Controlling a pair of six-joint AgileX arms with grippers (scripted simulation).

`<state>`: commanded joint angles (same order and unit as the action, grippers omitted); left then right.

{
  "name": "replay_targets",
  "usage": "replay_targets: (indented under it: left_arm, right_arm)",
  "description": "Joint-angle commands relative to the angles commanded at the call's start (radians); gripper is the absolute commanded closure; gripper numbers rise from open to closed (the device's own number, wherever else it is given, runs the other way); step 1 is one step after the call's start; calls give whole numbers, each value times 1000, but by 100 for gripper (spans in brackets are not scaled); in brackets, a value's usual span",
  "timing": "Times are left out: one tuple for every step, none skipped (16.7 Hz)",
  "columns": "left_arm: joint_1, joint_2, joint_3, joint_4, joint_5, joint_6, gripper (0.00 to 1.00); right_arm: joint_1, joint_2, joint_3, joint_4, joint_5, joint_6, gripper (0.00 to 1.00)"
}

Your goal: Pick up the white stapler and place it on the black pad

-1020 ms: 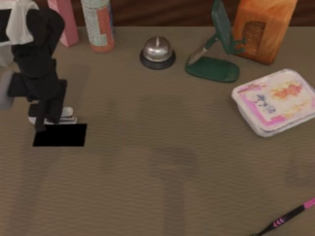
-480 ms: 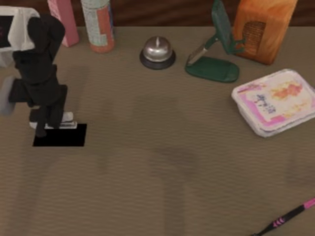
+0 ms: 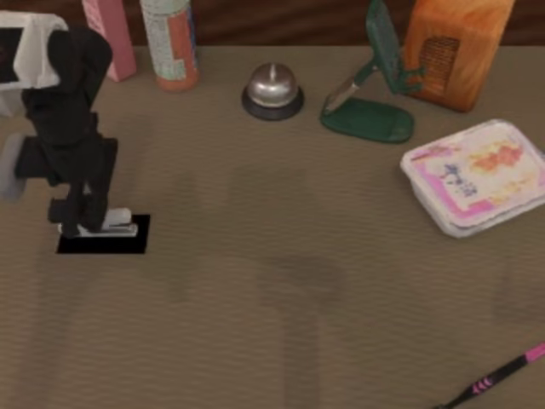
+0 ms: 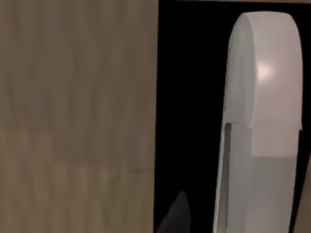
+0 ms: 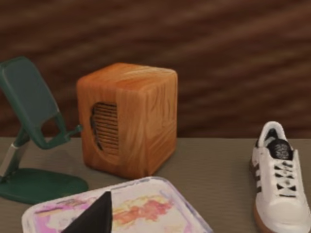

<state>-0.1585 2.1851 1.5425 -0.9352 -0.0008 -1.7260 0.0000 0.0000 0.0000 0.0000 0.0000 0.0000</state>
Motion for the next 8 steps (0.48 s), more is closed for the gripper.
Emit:
replay_targets:
  left_arm:
    - [0, 0, 0, 0, 0, 0, 10]
    - [0, 0, 0, 0, 0, 0, 2]
    - [0, 0, 0, 0, 0, 0, 0]
    - [0, 0, 0, 0, 0, 0, 0]
    - [0, 0, 0, 0, 0, 0, 0]
    - [0, 0, 0, 0, 0, 0, 0]
    - [0, 0, 0, 0, 0, 0, 0]
    - [0, 0, 0, 0, 0, 0, 0]
  right_arm:
    - [0, 0, 0, 0, 0, 0, 0]
    - [0, 0, 0, 0, 0, 0, 0]
    - [0, 0, 0, 0, 0, 0, 0]
    - [0, 0, 0, 0, 0, 0, 0]
    - [0, 0, 0, 0, 0, 0, 0]
    - [0, 0, 0, 0, 0, 0, 0]
    - [0, 0, 0, 0, 0, 0, 0]
    - [0, 0, 0, 0, 0, 0, 0]
